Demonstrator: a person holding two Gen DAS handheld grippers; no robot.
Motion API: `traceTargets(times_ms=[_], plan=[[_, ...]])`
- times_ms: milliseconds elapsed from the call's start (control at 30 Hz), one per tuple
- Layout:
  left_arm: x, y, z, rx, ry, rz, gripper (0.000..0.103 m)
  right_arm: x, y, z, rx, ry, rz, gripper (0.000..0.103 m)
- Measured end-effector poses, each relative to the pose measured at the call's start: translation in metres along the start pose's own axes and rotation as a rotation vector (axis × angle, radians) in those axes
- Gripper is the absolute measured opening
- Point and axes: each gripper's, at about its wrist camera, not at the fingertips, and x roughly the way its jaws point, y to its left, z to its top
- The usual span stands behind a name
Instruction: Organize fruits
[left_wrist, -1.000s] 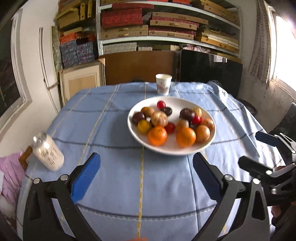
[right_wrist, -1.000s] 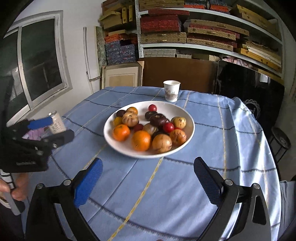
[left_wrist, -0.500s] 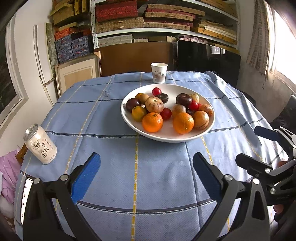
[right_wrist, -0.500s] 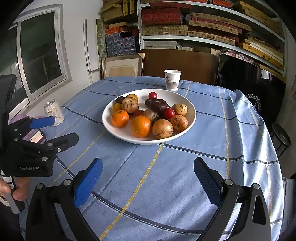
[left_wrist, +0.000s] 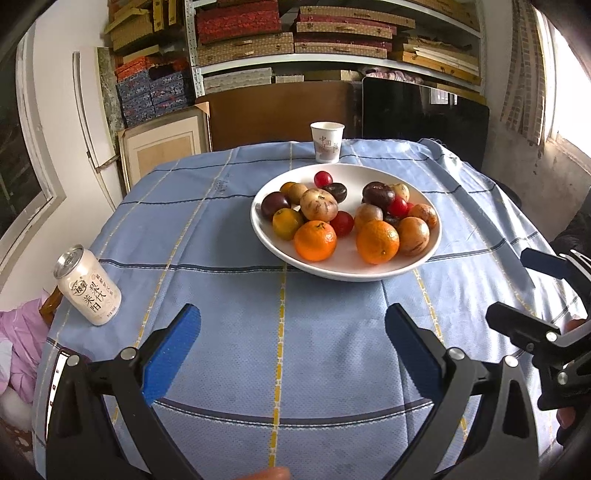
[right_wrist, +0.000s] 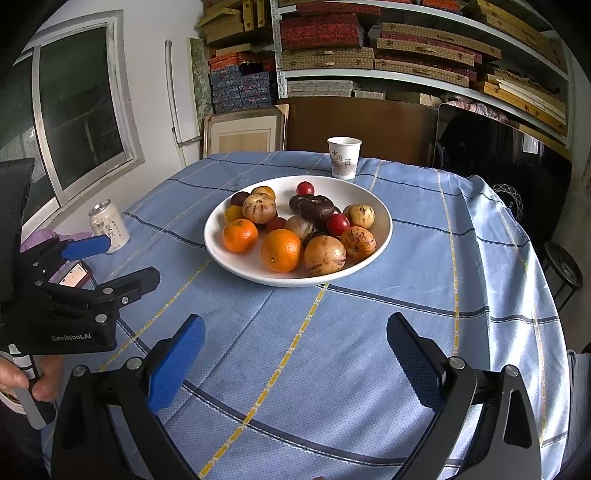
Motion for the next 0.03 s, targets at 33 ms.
traceTargets(times_ms=[33], plan=[[0.0001, 0.0, -0.0001, 0.001, 0.0, 0.0, 0.098, -0.0003, -0.0003, 0.0002, 0.001, 0.0, 0.001, 0.099]])
